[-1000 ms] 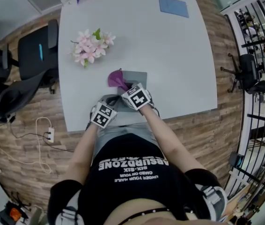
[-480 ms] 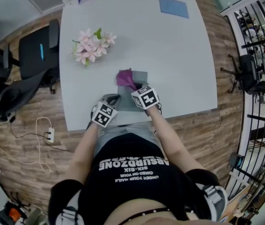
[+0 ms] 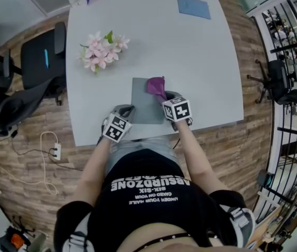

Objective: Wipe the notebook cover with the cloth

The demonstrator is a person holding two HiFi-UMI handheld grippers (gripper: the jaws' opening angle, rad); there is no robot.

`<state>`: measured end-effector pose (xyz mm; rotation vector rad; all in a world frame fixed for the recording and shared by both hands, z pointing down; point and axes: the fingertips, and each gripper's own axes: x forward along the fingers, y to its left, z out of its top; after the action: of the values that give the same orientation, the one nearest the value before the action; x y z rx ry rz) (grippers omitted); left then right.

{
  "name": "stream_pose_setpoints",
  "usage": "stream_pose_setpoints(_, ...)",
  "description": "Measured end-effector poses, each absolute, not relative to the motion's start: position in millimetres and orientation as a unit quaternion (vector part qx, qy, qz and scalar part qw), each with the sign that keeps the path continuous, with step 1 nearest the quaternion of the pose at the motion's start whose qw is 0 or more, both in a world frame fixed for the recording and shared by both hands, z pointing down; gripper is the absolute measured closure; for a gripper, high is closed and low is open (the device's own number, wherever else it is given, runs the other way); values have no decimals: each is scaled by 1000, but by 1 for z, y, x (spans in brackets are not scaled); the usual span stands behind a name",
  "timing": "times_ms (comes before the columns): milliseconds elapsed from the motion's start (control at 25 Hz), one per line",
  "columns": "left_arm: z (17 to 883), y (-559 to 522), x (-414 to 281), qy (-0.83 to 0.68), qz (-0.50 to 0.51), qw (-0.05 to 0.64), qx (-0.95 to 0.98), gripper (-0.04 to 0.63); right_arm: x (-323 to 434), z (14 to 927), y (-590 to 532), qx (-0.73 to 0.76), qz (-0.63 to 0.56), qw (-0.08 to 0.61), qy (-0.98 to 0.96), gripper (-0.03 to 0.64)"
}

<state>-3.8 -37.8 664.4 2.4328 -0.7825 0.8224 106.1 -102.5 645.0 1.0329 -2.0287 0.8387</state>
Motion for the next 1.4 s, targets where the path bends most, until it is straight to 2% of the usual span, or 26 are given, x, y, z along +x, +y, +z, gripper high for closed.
stream_pose_setpoints(400, 664, -38, -4, -284, 298, 227, 882, 578, 131, 645, -93, 435, 335, 327, -769, 541)
stream_pose_setpoints(960, 664, -37, -4, -284, 298, 226, 883, 578, 132, 648, -56, 438, 427, 271, -743, 541)
stream_pose_setpoints(1400, 663, -38, -3, -279, 298, 234, 882, 578, 114, 646, -62, 422, 450, 307, -725, 543)
